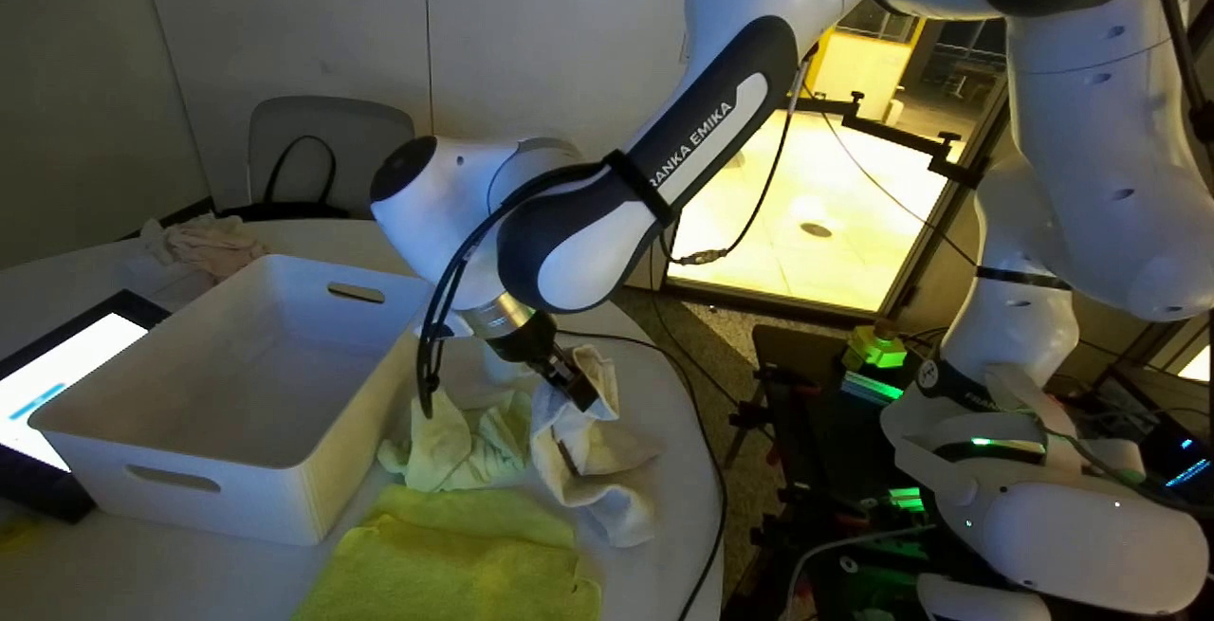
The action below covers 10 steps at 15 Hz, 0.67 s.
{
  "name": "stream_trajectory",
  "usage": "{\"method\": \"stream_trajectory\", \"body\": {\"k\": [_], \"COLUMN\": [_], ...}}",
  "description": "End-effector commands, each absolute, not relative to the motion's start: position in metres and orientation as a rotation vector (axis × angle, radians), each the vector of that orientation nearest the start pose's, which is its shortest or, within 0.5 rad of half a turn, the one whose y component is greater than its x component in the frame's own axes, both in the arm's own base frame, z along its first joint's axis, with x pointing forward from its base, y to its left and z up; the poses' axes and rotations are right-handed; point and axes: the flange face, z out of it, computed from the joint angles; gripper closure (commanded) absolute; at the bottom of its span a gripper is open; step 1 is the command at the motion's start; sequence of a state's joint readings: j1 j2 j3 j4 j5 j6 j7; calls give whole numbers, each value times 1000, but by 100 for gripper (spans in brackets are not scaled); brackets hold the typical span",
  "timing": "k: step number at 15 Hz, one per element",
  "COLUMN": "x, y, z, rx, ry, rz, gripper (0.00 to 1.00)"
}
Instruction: Pick up the clothes from the table and put them in the box and pick up the black objects from the table and put them in the cup
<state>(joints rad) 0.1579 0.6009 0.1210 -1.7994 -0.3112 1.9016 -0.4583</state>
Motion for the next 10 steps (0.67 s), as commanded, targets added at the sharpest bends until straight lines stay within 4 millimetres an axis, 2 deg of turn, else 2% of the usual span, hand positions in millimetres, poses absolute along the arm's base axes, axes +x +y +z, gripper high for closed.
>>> {"method": "stream_trajectory", "body": {"k": [1, 5, 10], "x": [592, 576, 547], "y": [149, 145, 138], "z": [217, 281, 369], "rx": [-2971, -3068, -3179], "ry": [-1366, -1262, -992], "rz": [615, 335, 16], "gripper": [98, 98, 98]}}
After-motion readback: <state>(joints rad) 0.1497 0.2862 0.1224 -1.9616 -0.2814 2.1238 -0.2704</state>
